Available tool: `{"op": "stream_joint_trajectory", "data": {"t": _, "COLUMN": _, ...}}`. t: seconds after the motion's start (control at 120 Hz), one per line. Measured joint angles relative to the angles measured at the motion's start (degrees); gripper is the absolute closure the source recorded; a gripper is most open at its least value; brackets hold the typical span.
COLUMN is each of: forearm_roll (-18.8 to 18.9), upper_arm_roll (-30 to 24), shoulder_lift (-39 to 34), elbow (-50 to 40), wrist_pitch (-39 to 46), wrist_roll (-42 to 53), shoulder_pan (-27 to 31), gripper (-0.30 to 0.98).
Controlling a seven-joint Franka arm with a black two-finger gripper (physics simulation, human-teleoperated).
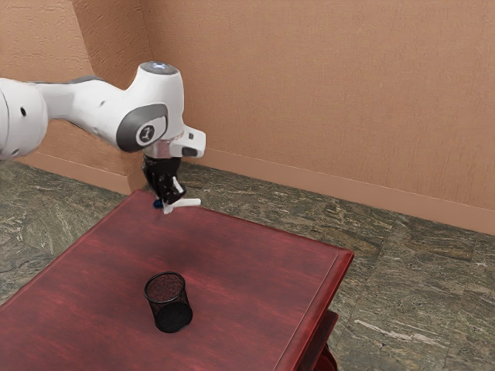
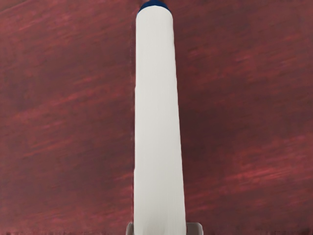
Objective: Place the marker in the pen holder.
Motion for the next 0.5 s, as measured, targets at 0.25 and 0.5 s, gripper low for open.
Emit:
{"op": "stream_joint_trajectory", "data": {"t": 0.25, "forearm_roll": 1.1, "upper_arm_roll": -1.5, "shoulder_lift": 1.4, "elbow": 8.0, "wrist_pitch": -21.8, "wrist_roll": -1.3, "shoulder_pan": -2.4, "gripper": 0.79}}
{"op": "stream_joint_trajectory", "data": {"t": 0.5, "forearm_roll": 0.4, "upper_arm_roll": -3.8, "shoulder_lift": 2.9, "elbow": 11.1, "wrist_pitch": -40.6, "wrist_roll": -2.4, "shoulder_pan": -2.8, "gripper": 0.79}}
